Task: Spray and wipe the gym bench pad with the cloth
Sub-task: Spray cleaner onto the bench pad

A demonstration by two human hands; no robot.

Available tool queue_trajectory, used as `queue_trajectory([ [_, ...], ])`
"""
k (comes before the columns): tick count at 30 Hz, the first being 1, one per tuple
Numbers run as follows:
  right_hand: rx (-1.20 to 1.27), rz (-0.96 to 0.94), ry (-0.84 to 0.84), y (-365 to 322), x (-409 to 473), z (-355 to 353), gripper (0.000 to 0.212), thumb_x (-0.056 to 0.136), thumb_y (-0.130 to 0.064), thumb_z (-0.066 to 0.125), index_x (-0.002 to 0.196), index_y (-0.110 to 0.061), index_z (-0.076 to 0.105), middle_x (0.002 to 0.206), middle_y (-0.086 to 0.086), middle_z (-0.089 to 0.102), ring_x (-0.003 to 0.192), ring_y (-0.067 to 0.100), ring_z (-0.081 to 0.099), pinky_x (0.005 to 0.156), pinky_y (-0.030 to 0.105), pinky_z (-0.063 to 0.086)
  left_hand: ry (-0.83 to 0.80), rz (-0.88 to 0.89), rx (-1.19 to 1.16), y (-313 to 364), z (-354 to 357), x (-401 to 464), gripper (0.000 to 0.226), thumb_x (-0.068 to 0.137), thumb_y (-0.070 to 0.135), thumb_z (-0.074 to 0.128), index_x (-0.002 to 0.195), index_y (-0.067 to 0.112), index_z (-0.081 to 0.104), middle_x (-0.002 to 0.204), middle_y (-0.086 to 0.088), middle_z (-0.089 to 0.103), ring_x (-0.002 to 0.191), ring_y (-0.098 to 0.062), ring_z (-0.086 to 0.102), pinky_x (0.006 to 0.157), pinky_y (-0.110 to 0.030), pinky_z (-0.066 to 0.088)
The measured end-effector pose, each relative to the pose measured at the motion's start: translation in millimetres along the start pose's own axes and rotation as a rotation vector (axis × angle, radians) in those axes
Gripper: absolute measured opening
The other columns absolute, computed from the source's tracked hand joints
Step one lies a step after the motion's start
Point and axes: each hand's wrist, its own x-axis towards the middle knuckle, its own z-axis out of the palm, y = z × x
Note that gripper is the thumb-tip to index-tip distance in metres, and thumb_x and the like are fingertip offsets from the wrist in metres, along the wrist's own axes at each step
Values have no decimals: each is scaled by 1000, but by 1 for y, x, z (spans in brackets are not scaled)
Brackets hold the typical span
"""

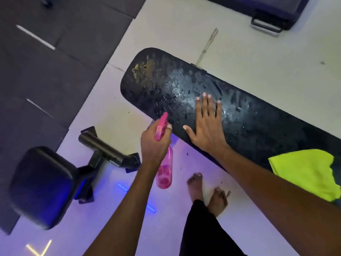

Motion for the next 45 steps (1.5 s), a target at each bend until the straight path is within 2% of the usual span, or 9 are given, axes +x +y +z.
queue_trajectory([
  [3,-27,47,23,-15,14,9,100,100,-73,22,167,0,4,174,30,-3,163,46,-2,128,71,5,44,-7,48,-19,-16,14,28,93,37,63,111,23,79,69,5,70,63,-10,62,65,-22,47],
  [5,-43,60,50,-14,15,16,100,100,-73,20,167,-1,3,174,29,-3,164,45,-2,128,71,7,54,-42,46,-27,-26,22,23,92,41,61,90,26,77,59,15,64,54,-2,57,58,-12,40],
  [9,-57,62,72,-13,17,21,99,100,-74,16,167,-2,0,175,26,-5,164,43,-4,127,72,9,91,-47,112,-34,-39,29,33,90,47,55,58,41,56,51,23,57,49,1,53,50,-14,32],
  [12,-53,60,80,-15,17,21,99,101,-73,16,168,-3,-1,176,25,-6,164,41,-6,127,71,9,78,-27,115,-38,-42,29,28,92,51,55,66,45,61,52,16,55,49,-6,48,50,-18,29],
  [17,-30,41,83,-1,1,16,96,103,-70,24,168,-3,1,177,20,-2,166,36,-3,131,63,11,-85,43,94,-37,-32,18,33,94,47,62,90,17,73,57,1,61,61,-28,71,65,-43,57],
  [24,-67,131,60,40,-57,12,94,102,-67,26,168,-3,6,178,17,6,166,32,4,133,58,9,-246,112,128,-23,3,-12,43,96,43,62,66,12,58,54,-9,62,54,-31,69,58,-47,55],
  [30,-47,309,85,78,-111,6,93,100,-60,36,166,2,14,175,26,10,164,41,8,133,59,9,-412,202,215,-1,27,-41,46,95,49,55,103,9,77,64,-12,68,64,-34,69,69,-48,56],
  [40,51,609,94,140,-203,10,90,102,-56,35,165,5,15,173,30,16,162,44,15,131,63,13,-577,262,323,30,72,-74,40,102,38,64,80,5,68,60,-13,66,61,-35,67,68,-49,55],
  [45,104,637,42,150,-221,7,73,107,-37,43,163,5,24,171,28,24,161,43,23,132,58,16,-640,313,395,41,92,-93,47,100,39,65,67,6,57,55,-10,63,57,-32,68,64,-47,55],
])
